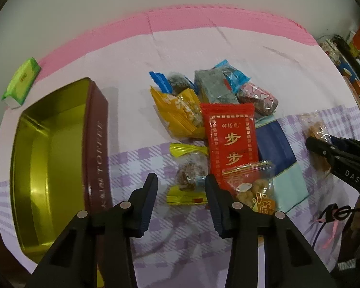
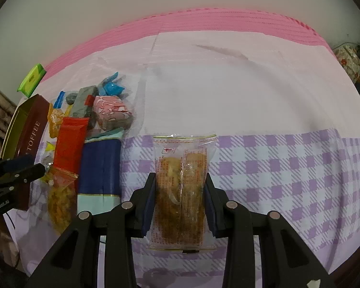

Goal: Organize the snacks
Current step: 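Grasp the clear cookie bag with the right tool while the left tool grasps a yellow-wrapped candy, then carry the yellow candy into the gold tin and release it with the left tool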

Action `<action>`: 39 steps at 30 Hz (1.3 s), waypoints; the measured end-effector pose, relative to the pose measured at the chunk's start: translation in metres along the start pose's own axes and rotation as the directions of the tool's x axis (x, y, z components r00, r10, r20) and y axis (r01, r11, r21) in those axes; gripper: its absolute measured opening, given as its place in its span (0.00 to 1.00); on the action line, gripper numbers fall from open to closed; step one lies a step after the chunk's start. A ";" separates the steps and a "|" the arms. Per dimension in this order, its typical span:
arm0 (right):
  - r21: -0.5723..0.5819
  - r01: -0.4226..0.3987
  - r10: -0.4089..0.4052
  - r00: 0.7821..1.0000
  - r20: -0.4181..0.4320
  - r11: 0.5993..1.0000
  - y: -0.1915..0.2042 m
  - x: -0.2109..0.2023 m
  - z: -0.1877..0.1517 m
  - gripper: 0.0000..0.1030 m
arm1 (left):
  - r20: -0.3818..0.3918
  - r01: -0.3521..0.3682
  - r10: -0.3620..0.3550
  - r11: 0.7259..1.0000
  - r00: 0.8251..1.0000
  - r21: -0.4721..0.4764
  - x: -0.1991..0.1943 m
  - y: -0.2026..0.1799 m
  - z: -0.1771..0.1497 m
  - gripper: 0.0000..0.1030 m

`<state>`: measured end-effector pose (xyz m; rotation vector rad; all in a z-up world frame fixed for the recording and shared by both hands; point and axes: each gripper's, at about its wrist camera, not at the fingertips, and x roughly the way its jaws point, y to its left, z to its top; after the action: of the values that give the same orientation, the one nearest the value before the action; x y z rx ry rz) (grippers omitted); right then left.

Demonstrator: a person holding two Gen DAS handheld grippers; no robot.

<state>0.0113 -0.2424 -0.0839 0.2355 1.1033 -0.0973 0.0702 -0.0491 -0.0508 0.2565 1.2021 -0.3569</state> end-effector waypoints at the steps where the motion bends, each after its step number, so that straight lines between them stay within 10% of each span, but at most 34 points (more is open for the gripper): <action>1: 0.003 -0.001 0.001 1.000 0.001 1.000 -0.002 0.000 0.000 0.32 | -0.002 0.006 -0.006 1.000 1.000 0.001 0.001 -0.001 0.001 0.40; 28: -0.025 0.034 -0.034 0.999 0.004 0.999 0.011 0.005 0.004 0.33 | 0.006 0.032 -0.031 0.999 0.999 -0.032 -0.002 0.005 0.000 0.24; 39: -0.050 0.074 -0.075 0.997 -0.013 0.996 0.017 0.008 0.007 0.33 | 0.081 -0.047 0.060 0.988 0.995 -0.149 -0.051 0.082 -0.005 0.24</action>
<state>0.0246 -0.2271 -0.0860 0.1514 1.1283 -0.1346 0.0825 0.0352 -0.0043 0.1441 1.1294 -0.2288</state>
